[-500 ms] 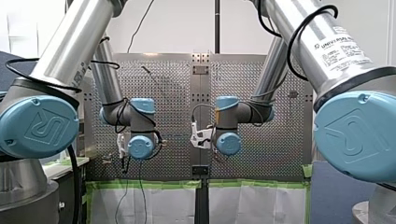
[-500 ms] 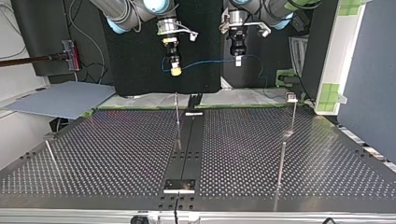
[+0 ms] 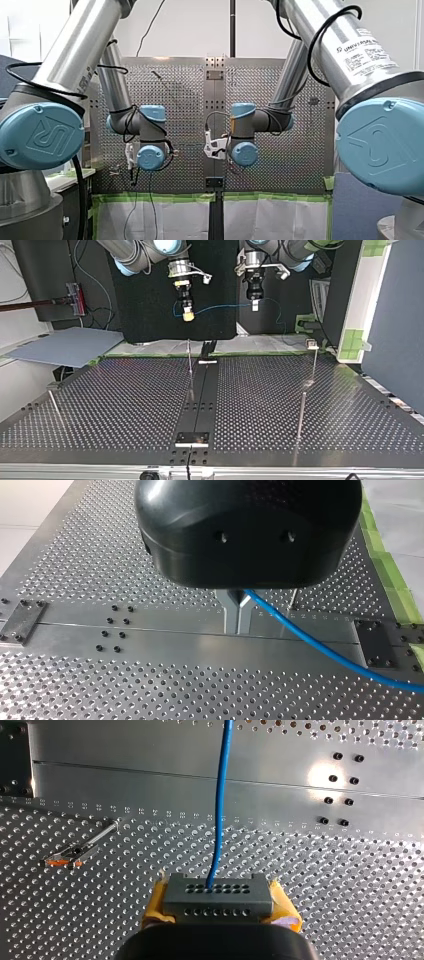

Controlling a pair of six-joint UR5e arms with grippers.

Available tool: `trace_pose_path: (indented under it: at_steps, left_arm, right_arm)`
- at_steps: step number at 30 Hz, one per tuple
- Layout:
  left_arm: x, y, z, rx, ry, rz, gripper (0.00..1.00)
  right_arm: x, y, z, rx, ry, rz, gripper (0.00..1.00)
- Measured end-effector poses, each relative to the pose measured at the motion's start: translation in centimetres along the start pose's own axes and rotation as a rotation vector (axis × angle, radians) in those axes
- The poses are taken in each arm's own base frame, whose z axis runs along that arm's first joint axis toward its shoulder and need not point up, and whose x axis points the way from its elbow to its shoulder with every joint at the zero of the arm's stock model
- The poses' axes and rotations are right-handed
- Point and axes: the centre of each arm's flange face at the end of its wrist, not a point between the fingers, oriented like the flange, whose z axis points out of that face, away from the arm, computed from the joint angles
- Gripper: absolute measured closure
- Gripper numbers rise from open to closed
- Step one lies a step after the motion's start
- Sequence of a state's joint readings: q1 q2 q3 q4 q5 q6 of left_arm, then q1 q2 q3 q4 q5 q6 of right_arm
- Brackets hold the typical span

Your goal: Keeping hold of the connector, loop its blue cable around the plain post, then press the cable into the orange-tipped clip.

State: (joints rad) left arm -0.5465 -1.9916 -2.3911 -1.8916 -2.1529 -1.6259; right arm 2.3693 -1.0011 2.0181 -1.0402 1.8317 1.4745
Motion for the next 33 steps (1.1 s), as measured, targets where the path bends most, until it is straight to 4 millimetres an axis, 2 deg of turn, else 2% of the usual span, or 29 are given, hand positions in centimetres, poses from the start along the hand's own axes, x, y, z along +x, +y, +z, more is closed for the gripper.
trace_pose_path:
  at_steps: [13,14,33]
  left_arm:
    - [0.0,0.0,0.0,0.0,0.0,0.0,1.0]
    - [0.0,0.0,0.0,0.0,0.0,0.0,0.96]
    - [0.0,0.0,0.0,0.0,0.0,0.0,0.98]
  right_arm:
    - [0.0,0.0,0.0,0.0,0.0,0.0,1.0]
    - [0.0,0.0,0.0,0.0,0.0,0.0,1.0]
    - [0.0,0.0,0.0,0.0,0.0,0.0,1.0]
